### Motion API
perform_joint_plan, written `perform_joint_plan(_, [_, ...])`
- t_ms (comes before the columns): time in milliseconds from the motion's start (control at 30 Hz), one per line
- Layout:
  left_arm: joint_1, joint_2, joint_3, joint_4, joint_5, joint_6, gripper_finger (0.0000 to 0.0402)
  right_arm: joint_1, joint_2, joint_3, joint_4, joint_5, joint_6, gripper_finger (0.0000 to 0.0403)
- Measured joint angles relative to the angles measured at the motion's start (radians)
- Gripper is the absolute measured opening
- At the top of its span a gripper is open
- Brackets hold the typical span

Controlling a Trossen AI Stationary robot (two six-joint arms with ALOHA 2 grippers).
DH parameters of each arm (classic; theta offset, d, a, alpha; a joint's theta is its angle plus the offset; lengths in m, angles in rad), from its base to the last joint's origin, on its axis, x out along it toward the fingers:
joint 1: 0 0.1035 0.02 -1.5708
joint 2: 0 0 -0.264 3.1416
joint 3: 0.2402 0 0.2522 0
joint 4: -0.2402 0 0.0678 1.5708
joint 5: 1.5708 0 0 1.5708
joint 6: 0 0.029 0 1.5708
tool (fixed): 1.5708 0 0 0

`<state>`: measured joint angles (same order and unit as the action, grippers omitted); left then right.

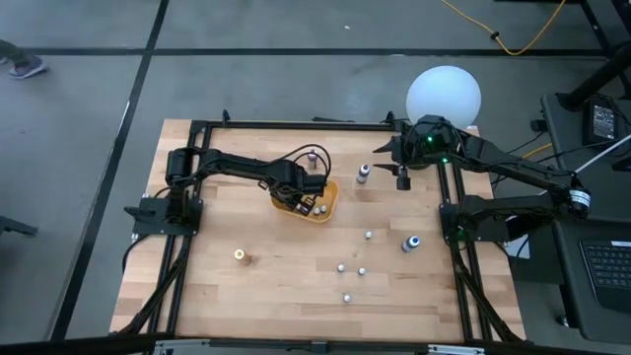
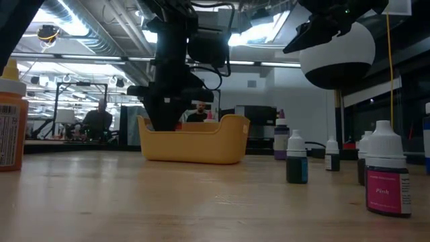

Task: Pick & Place food coloring
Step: Put the small red food coloring bottle into the yellow bin, then put the small blue food coloring bottle into the yellow bin

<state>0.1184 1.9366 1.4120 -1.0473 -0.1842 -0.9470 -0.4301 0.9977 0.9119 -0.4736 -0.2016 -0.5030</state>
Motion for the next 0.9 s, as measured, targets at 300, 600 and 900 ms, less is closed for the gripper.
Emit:
perform_joint_plan(300, [0.0, -0.013, 0.026, -0.027, -0.011, -0.01, 0.0117, 0.0, 0.0, 0.0, 0.0, -0.001, -0.002, 0.0177])
perform_joint_plan(600, [-0.006, -0.045, 0.091, -0.137, -0.061, -0.028, 0.0118, 0.0, 0.0, 0.0, 0.006, -0.002, -0.003, 0.0177])
perform_joint_plan(900, [-0.072, -0.06, 0.312, -0.147, -0.085, 0.058, 0.0118, 0.0, 0.0, 0.0, 0.005, -0.007, -0.003, 0.0177])
